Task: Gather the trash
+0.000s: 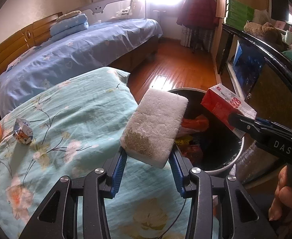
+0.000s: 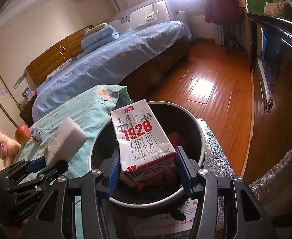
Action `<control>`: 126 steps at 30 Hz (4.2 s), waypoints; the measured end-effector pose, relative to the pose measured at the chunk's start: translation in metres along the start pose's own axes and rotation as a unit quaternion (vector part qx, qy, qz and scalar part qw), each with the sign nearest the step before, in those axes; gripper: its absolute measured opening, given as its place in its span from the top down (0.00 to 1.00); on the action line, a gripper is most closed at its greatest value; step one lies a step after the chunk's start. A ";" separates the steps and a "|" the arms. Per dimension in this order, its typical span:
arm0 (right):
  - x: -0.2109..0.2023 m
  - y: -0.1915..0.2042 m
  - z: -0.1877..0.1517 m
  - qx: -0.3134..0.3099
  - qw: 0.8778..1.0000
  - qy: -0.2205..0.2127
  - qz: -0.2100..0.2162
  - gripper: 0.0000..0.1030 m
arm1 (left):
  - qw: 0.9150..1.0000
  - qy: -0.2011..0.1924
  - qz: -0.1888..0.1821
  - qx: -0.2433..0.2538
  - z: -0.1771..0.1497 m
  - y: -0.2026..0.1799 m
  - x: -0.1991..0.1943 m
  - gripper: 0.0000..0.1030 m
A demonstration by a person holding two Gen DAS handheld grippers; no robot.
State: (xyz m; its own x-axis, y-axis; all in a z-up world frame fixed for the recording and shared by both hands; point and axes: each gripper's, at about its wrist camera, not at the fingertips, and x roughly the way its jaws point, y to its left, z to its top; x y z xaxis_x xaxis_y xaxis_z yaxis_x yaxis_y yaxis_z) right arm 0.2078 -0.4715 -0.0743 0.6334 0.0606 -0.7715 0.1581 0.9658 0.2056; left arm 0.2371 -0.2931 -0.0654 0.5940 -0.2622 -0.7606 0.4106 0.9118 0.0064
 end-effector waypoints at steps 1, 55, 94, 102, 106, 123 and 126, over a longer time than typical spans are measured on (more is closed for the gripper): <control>0.000 -0.001 0.000 0.000 1.000 0.000 0.000 0.49 | 1.000 0.000 -0.001 0.000 0.001 0.000 0.001 0.59; 0.012 -0.012 0.008 0.015 1.000 0.016 -0.001 0.49 | 1.000 0.018 -0.004 0.001 0.014 -0.009 0.025 0.58; 0.010 -0.016 0.009 0.022 1.000 0.019 0.004 0.48 | 1.000 0.022 -0.008 0.002 0.018 -0.009 0.026 0.56; 0.014 -0.019 0.010 0.030 0.999 0.023 0.008 0.47 | 1.000 0.022 -0.022 -0.002 0.019 -0.007 0.024 0.49; 0.014 -0.021 0.011 0.038 0.999 0.026 0.013 0.46 | 0.999 0.014 -0.029 -0.011 0.017 0.000 0.015 0.36; -0.048 0.028 -0.010 0.034 0.998 -0.035 0.050 0.23 | 0.993 -0.049 -0.024 -0.106 -0.046 0.056 -0.086 0.29; -0.057 0.038 -0.017 0.033 0.997 -0.045 0.057 0.17 | 0.990 -0.059 -0.018 -0.124 -0.062 0.067 -0.104 0.29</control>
State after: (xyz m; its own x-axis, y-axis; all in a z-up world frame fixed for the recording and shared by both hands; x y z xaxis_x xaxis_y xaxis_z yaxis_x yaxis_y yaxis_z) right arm 0.1654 -0.4342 -0.0328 0.7144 0.1433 -0.6849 0.1284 0.9353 0.3296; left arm 0.1603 -0.1854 -0.0261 0.6639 -0.3185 -0.6766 0.2602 0.9466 -0.1902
